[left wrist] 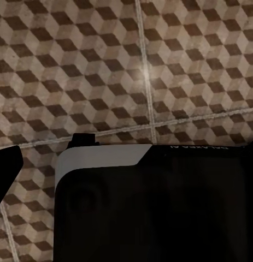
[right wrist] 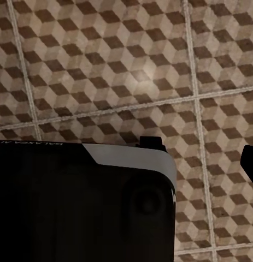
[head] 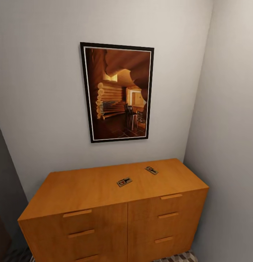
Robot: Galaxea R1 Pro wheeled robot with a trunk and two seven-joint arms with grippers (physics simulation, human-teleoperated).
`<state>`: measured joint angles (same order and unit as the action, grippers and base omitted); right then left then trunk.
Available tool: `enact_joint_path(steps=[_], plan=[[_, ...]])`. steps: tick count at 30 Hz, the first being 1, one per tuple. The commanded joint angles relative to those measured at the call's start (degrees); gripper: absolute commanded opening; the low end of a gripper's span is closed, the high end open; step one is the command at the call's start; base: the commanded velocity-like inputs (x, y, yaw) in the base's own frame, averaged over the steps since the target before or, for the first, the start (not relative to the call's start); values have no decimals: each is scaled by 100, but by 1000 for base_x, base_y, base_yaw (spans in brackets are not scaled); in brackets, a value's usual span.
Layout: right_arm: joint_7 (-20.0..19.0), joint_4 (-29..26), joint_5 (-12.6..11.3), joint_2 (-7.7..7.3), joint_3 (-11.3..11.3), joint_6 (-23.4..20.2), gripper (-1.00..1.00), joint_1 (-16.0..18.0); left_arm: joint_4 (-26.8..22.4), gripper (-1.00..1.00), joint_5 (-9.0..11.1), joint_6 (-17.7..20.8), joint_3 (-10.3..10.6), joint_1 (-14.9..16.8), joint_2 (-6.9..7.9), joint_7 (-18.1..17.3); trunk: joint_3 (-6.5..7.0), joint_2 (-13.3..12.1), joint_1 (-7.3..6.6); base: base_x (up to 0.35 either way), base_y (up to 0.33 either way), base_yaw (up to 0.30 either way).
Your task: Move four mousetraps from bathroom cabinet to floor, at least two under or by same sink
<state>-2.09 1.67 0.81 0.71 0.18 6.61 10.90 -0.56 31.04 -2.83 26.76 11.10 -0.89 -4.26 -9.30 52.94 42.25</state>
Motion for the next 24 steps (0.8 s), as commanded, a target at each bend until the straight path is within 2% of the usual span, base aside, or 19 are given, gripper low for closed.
enact_joint_path(steps=[1,24], plan=[[-11,18,7,-1,0,34,100,8,13,100,60,-24,48,6,-1,-22,-8,6,1,0,0,0],[12,19,9,4,0,41,100,8,11,100,63,-17,48,6,-3,-22,-8,6,1,0,0,0]])
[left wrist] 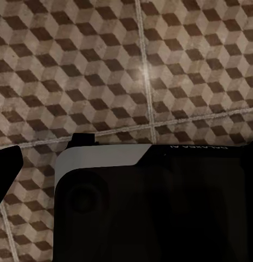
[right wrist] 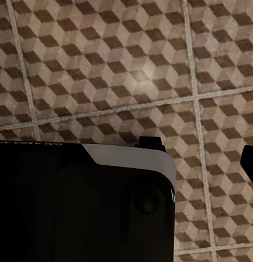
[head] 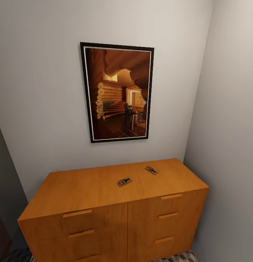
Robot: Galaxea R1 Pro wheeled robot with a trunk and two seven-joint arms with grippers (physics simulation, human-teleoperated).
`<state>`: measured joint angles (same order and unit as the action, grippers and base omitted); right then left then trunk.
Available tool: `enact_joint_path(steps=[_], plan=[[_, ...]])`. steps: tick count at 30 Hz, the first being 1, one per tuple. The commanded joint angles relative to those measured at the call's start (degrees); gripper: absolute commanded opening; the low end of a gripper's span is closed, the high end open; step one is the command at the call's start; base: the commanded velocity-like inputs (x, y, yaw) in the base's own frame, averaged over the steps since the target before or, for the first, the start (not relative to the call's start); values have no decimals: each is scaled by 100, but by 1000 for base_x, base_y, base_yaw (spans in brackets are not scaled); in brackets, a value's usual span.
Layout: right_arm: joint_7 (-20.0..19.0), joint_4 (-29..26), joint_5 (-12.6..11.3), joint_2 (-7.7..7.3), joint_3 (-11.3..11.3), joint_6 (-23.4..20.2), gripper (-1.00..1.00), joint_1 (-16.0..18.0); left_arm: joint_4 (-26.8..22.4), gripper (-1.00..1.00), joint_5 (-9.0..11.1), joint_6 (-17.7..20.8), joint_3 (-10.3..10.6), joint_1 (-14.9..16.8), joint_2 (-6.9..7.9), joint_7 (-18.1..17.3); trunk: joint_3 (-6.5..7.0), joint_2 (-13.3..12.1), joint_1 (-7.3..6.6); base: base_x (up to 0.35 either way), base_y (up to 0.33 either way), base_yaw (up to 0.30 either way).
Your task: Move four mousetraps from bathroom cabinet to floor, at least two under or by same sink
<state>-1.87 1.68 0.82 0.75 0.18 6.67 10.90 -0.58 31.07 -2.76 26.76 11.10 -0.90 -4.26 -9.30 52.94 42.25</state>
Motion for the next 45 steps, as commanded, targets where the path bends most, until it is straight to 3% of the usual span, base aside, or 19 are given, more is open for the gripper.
enact_joint_path(steps=[1,10,15,21,22,26,28,29,32,33,38,45], plan=[[21,17,33,2,6,23,100,8,3,100,0,-29,61,6,-20,-24,-8,6,1,0,0,0],[38,9,83,-8,45,-3,100,8,-38,100,-70,-15,100,6,-86,254,-8,6,1,0,0,0],[13,-14,111,-24,44,-34,100,8,-109,100,-190,12,136,6,-253,588,-8,6,1,0,0,0],[-7,-104,133,-119,38,-183,100,8,-290,100,-712,82,228,8,-523,785,-8,6,1,0,0,0],[-7,-104,133,-119,38,-183,100,8,-290,100,-712,82,228,8,-523,785,-8,6,1,0,0,0],[-29,-371,141,-234,36,-396,100,8,-702,100,-1141,289,252,12,-661,829,-8,6,1,0,0,0],[-37,-619,143,-281,37,-550,100,8,-1032,100,-1318,514,257,13,-704,841,-8,6,1,0,0,0],[-47,-1288,143,-385,38,-1027,100,8,-1891,100,-1536,1231,264,14,-746,855,-8,6,1,0,0,0],[-57,-1865,129,-524,29,-1524,100,8,-2628,100,-1614,1898,266,15,-754,864,-8,6,1,0,0,0],[-61,-2267,108,-632,20,-1873,100,8,-3128,100,-1648,2336,266,15,-757,867,-8,6,1,0,0,0],[-67,-3291,75,-842,-10,-2657,100,8,-4343,100,-1703,3280,269,15,-761,872,-8,6,1,0,0,0],[-68,-4424,62,-963,-58,-3382,100,8,-5793,100,-1930,4291,270,30,-778,860,-8,6,1,0,0,0]])
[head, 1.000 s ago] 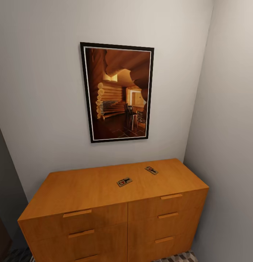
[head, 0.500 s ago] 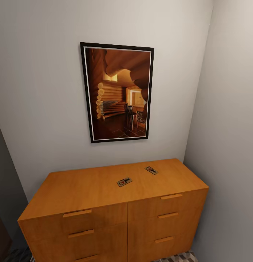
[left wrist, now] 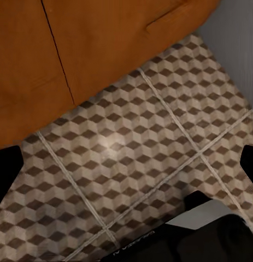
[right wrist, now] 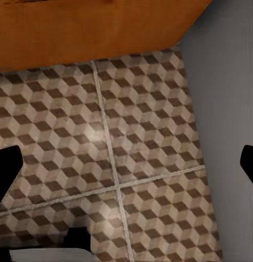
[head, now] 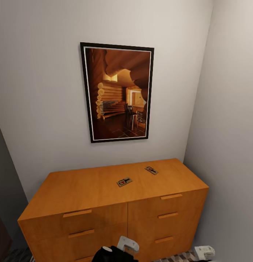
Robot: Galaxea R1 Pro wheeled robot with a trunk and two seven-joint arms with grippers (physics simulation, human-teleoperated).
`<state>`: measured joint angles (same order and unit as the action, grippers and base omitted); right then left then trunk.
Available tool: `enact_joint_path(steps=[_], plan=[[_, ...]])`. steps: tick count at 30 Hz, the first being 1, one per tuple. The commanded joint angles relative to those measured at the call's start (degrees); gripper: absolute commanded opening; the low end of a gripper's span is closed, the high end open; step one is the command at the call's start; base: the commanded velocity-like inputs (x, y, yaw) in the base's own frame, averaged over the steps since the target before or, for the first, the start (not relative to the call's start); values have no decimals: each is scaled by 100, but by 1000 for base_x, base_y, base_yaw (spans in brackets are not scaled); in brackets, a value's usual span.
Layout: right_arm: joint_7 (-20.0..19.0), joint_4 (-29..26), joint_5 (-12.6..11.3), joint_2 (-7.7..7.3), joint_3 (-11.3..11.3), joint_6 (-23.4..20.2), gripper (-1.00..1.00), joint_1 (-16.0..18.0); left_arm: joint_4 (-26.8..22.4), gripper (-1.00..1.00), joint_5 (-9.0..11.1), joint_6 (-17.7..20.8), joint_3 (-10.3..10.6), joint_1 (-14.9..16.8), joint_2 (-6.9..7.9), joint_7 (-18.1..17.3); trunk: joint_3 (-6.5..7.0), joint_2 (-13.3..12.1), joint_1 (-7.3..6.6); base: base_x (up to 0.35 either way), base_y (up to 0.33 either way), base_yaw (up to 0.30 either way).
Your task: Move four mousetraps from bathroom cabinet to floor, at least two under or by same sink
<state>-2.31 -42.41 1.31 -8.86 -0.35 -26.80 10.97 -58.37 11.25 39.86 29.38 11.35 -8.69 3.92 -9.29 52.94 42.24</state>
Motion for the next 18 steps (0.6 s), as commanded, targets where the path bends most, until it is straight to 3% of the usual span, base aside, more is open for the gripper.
enact_joint_path(steps=[1,9,18], plan=[[-26,-277,14,-38,-48,-212,100,2,-389,100,-42,268,9,9,-7,37,-9,6,1,0,0,0],[-25,-1275,17,-252,-188,-881,100,2,-1521,100,-283,1025,22,44,-129,24,-9,6,1,0,0,0],[-24,-2183,15,-448,-399,-1633,100,-5,-1915,100,-287,1624,24,169,-131,24,-9,6,1,0,0,0]])
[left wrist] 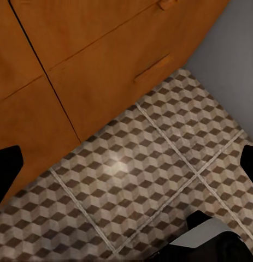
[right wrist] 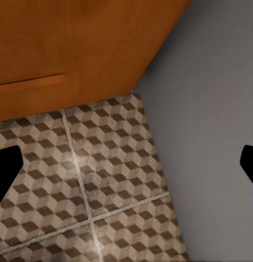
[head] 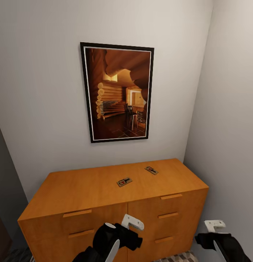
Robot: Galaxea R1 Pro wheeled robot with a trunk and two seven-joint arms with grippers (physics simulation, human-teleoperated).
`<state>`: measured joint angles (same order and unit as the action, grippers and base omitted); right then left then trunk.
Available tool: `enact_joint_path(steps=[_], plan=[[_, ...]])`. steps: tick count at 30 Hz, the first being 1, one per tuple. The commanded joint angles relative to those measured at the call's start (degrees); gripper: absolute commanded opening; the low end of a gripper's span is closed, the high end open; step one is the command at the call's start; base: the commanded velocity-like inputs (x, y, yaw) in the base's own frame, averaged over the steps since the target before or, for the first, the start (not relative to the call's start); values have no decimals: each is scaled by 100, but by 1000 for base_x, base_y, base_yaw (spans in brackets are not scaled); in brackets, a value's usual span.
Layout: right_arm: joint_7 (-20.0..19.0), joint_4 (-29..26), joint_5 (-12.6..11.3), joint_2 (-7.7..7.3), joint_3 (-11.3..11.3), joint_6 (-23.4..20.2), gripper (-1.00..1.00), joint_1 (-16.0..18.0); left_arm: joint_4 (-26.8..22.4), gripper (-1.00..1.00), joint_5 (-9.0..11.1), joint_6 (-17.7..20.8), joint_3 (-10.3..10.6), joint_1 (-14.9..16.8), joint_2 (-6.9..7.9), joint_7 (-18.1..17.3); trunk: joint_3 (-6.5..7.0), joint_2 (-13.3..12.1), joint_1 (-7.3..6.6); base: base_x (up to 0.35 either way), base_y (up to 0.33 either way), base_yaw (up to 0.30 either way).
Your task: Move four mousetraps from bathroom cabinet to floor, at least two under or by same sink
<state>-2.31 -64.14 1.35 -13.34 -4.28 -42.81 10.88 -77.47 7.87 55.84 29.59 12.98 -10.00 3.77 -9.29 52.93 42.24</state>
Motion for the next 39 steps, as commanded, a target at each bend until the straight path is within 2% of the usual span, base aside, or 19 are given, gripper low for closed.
enact_joint_path(steps=[1,3,6,11,12,16,20,21,22,26,30,31,36,37,38,39], plan=[[-24,-95,10,-26,-51,-133,100,21,-35,100,57,85,3,67,0,39,-9,7,1,0,0,0],[-24,-171,10,-45,-96,-238,100,47,-66,100,62,136,3,144,0,38,-9,7,1,0,0,0],[-24,-371,12,-87,-199,-560,100,243,-163,100,78,245,3,444,0,33,-9,7,1,0,0,0],[-24,-582,19,-119,-280,-1208,100,860,-264,100,156,344,-2,1022,0,29,-9,7,1,0,0,0],[-24,-582,19,-119,-280,-1208,100,860,-264,100,156,344,-2,1022,0,29,-9,7,1,0,0,0],[-19,-636,45,-122,-303,-1719,100,1451,-298,100,359,373,-4,1489,0,28,-9,7,1,0,0,0],[-13,-656,51,-116,-305,-1719,100,2055,-318,100,640,386,-6,1943,0,29,-9,7,1,0,0,0],[-6,-653,46,-106,-294,-1719,100,2344,-317,100,762,392,-22,2183,0,32,-9,7,1,0,0,0],[1,-646,43,-97,-289,-1719,100,2485,-313,100,811,394,-31,2313,0,33,-9,7,1,0,0,0],[39,-548,38,-63,-266,-1719,100,3018,-256,100,929,404,-98,2867,0,40,-9,7,1,0,0,0],[75,-238,59,-5,-254,-1719,100,3516,-37,100,975,408,-266,3372,0,46,-9,7,1,0,0,0],[75,-238,59,-5,-254,-1719,100,3516,-37,100,975,408,-266,3372,0,46,-9,7,1,0,0,0],[150,579,190,219,-161,-1719,100,4180,759,100,1000,396,-541,3970,0,40,-9,7,1,0,0,0],[188,1227,306,401,-106,-1719,100,4492,1603,100,993,303,-689,4273,0,33,-9,7,1,0,0,0],[212,1598,378,499,-84,-1665,100,4643,2133,100,981,216,-758,4436,0,31,-9,7,1,0,0,0],[242,1952,451,592,-66,-1418,100,4776,2652,100,972,83,-813,4588,0,26,-9,7,1,0,0,0]])
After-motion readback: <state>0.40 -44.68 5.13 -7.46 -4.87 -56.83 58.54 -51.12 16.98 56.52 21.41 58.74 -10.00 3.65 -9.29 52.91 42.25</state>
